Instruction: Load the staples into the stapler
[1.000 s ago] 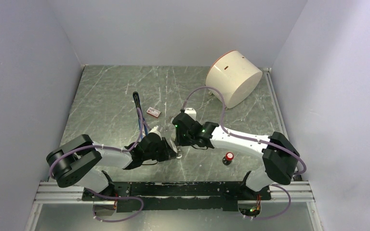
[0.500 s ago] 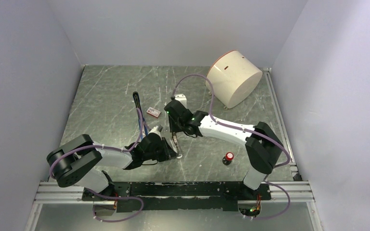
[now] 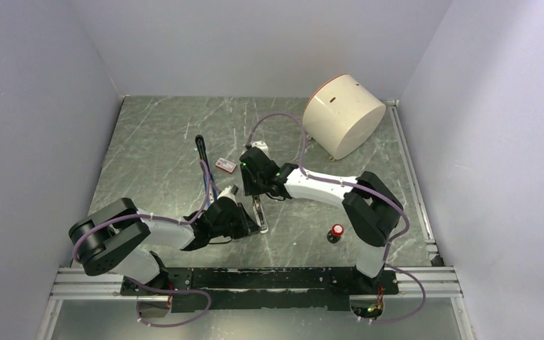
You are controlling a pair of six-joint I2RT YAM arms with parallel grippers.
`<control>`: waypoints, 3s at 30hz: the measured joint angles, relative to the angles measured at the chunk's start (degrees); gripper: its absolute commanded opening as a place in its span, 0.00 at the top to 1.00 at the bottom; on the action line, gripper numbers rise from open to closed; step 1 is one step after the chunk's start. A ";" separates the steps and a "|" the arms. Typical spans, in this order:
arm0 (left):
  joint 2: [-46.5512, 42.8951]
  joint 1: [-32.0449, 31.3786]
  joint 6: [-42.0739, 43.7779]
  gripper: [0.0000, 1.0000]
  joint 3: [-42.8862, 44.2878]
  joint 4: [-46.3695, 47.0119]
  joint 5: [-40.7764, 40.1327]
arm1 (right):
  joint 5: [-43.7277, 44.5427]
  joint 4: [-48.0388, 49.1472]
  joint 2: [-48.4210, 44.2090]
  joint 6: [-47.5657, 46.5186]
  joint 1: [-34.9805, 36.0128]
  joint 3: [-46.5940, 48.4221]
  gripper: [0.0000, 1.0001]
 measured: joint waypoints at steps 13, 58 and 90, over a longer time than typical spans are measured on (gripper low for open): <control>-1.99 -0.37 -0.22 0.69 0.09 -2.32 -0.39 | -2.27 -1.36 -3.23 0.48 -1.09 -0.02 0.23; -35.76 -0.55 11.52 0.17 38.84 -75.67 -40.59 | 3.10 -5.77 -3.02 5.88 9.14 -10.69 0.44; -40.24 -0.55 14.08 0.04 42.64 -82.64 -43.58 | 10.19 -4.72 20.41 4.68 9.57 18.58 0.63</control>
